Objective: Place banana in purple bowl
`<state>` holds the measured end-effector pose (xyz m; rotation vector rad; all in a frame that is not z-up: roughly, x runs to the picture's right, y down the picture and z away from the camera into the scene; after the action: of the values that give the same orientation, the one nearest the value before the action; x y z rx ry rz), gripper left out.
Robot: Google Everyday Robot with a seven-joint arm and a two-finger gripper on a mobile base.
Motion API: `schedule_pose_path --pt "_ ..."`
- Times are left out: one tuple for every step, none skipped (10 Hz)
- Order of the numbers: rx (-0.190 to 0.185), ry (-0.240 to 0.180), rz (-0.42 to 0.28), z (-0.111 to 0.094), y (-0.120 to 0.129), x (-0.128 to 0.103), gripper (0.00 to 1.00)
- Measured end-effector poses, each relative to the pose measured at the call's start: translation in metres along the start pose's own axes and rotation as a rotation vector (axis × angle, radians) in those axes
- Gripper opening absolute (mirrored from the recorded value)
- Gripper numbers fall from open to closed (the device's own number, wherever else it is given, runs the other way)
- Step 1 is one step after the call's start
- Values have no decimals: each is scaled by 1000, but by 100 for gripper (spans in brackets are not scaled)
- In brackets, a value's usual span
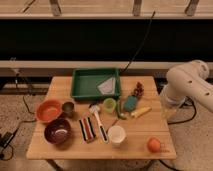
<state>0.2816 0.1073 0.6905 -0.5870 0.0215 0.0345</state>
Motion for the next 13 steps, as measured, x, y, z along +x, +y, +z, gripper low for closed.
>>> schedule_pose_path --pt "-14 -15 -19 11 -6 -9 65" --pt "-26 -27 -40 28 -13 -19 65" --pt "-39 -42 -58 49 -20 -30 65" --pt "-53 -57 -71 73 -31 -39 65" --pt "-61 -67 -80 90 -41 -46 65" --pt "-72 -74 -87 104 -50 -54 65" --pt "-81 -83 -90 123 -61 -64 65" --pt "-88 -81 -84 132 -65 -63 65" --pt "-98 -83 -77 141 -67 -62 65" --pt "-102 -90 -75 148 -72 -65 65" --pt "-101 -96 -72 150 -76 -66 65" --pt "-109 -98 -71 153 -75 -66 65" --pt "-115 -102 -69 156 -74 -66 65"
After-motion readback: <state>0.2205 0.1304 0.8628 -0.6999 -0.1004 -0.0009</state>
